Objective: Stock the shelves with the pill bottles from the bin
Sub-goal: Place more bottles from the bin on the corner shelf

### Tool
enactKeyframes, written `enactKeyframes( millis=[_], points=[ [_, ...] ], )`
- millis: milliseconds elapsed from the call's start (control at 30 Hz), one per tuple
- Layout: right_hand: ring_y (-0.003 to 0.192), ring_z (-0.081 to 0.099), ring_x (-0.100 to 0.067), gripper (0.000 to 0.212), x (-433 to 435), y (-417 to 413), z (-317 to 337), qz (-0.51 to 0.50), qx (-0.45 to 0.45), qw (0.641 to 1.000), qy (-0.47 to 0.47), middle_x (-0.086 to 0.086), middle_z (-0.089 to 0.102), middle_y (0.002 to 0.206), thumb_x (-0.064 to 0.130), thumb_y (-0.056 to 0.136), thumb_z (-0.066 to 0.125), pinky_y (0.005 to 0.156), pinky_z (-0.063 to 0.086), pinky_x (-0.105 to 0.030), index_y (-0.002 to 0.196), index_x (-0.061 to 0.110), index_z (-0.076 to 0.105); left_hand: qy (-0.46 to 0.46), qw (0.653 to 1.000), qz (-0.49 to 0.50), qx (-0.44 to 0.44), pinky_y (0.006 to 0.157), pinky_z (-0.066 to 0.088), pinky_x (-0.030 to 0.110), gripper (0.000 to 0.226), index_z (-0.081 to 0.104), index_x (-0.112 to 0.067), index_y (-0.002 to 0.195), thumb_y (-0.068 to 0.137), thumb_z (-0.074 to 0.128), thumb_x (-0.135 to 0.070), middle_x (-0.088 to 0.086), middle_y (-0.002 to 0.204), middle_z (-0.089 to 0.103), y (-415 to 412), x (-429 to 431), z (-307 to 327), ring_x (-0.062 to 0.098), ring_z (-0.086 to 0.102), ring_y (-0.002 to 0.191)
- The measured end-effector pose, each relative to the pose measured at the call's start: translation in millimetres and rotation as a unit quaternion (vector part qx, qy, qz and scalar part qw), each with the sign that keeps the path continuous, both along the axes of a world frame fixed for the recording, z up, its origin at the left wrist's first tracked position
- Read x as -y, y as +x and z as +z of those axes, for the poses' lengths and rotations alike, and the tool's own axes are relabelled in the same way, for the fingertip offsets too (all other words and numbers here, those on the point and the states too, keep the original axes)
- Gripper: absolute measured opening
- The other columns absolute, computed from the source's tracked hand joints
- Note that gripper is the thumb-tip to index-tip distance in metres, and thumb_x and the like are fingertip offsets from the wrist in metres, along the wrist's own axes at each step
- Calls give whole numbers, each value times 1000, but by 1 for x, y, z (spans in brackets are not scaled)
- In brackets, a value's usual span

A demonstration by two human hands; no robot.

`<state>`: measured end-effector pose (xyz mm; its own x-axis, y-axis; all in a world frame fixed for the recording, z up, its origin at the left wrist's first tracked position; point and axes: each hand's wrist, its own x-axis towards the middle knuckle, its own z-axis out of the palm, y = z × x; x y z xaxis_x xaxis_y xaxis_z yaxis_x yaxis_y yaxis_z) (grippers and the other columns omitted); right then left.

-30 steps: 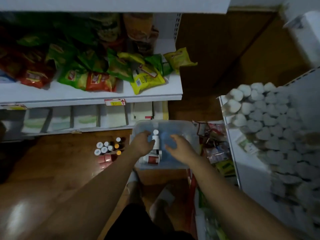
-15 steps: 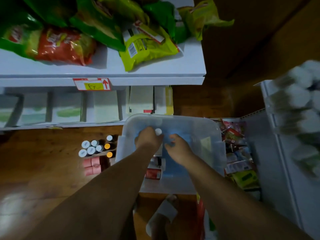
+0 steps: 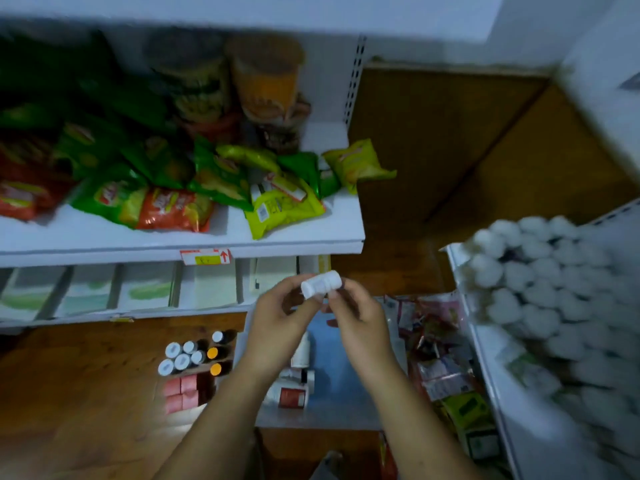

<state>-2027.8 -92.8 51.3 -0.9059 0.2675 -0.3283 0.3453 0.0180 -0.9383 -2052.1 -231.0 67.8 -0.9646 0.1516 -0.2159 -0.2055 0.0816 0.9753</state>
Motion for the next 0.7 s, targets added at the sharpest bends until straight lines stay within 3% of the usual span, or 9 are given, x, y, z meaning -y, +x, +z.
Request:
enactKeyframes(
  millis=[133, 233, 300, 367, 467, 567, 700],
  points=[
    [107, 72, -8, 28, -7, -8, 122, -8, -123, 992, -20, 9, 77, 114, 10, 101, 65, 86, 57, -25, 124, 25, 70, 69, 995, 1, -71, 94, 60, 41, 31, 72, -13, 125, 95, 73, -6, 5, 118, 77, -7, 2, 106, 23, 73, 111],
    [106, 72, -8, 34, -14, -12, 210, 8, -184, 983, -14, 12, 76, 114, 8, 101, 64, 82, 58, -25, 123, 33, 69, 85, 987, -11, -136, 89, 62, 41, 37, 71, -12, 124, 92, 75, 4, 6, 115, 76, -13, -1, 187, 24, 74, 107],
    [102, 72, -12, 34, -16, -10, 261, 7, -219, 975, -23, 5, 77, 115, 8, 101, 64, 78, 57, -27, 126, 30, 69, 82, 979, -19, -188, 90, 62, 42, 38, 71, -11, 124, 90, 76, 7, 6, 115, 76, -12, -3, 239, 26, 74, 107],
    [107, 72, -14, 33, -17, -6, 303, 5, -249, 968, -38, 2, 76, 117, 13, 100, 67, 83, 59, -30, 130, 26, 68, 81, 969, -27, -232, 89, 63, 46, 39, 71, -10, 123, 88, 78, 6, 7, 113, 76, -7, -5, 283, 29, 74, 107],
    [114, 71, -19, 37, -20, 8, 353, 10, -294, 954, -50, 0, 75, 121, 16, 98, 71, 96, 59, -41, 133, 25, 68, 113, 959, -29, -259, 90, 62, 50, 37, 72, -10, 123, 88, 81, -3, 11, 113, 77, 9, -7, 336, 31, 74, 108],
    [122, 68, -20, 42, -27, 25, 387, 33, -336, 937, -84, -1, 73, 128, 7, 97, 69, 101, 55, -41, 134, 27, 68, 148, 950, -23, -275, 95, 60, 54, 25, 75, -14, 118, 93, 76, -12, 12, 110, 78, 27, -10, 372, 36, 73, 107],
    [134, 60, -26, 48, -33, 43, 415, 77, -368, 916, -137, -5, 69, 137, 1, 97, 63, 111, 45, -49, 140, 22, 62, 168, 939, -33, -298, 89, 63, 44, 34, 70, -5, 121, 89, 74, 6, 12, 116, 75, 49, -11, 405, 30, 71, 113]
  ],
)
